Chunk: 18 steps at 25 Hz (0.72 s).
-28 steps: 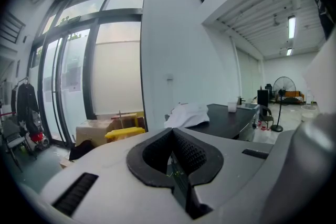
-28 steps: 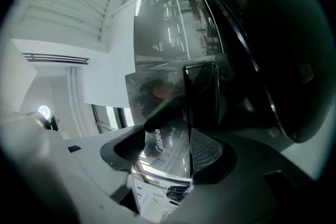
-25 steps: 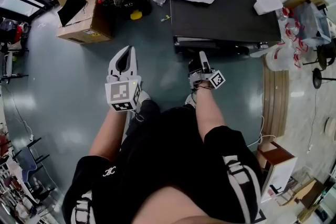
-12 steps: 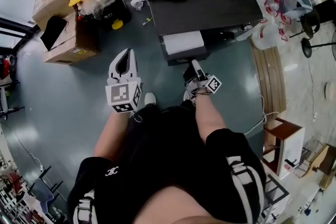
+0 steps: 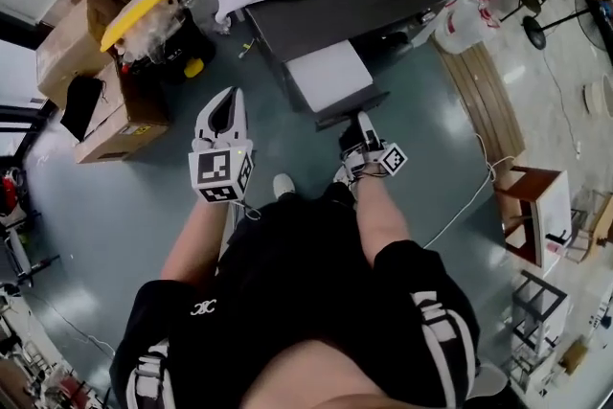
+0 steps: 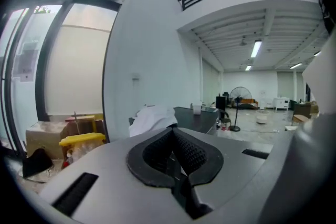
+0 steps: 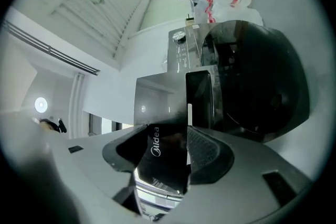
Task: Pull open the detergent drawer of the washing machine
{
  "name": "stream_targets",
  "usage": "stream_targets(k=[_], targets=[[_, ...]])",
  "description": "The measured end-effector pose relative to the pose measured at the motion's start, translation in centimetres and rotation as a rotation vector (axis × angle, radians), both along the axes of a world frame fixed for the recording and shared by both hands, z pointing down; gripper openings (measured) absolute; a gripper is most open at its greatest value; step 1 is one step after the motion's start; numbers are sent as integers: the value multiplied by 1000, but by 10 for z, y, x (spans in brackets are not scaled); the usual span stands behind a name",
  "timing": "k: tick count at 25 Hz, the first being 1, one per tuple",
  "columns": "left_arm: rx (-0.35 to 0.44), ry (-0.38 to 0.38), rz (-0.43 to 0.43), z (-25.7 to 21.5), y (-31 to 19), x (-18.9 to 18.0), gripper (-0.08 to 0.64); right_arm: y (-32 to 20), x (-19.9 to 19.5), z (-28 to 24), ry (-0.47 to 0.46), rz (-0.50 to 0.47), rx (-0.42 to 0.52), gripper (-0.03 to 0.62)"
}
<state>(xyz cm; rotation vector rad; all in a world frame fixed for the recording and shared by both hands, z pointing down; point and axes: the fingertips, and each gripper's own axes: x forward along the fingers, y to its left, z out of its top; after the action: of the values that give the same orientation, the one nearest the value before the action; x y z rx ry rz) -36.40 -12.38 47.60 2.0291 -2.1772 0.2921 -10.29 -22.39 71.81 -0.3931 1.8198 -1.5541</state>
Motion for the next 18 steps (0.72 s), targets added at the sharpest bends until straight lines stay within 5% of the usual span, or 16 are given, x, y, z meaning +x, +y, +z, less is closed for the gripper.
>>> stream_targets(k=[7,18], targets=[[-17,-18,138,3,-18,33,2,11,16,-1,2,77,-12,221],[-9,-21,225,9,-13,51,2,48,60,5,-9,129,29,195]])
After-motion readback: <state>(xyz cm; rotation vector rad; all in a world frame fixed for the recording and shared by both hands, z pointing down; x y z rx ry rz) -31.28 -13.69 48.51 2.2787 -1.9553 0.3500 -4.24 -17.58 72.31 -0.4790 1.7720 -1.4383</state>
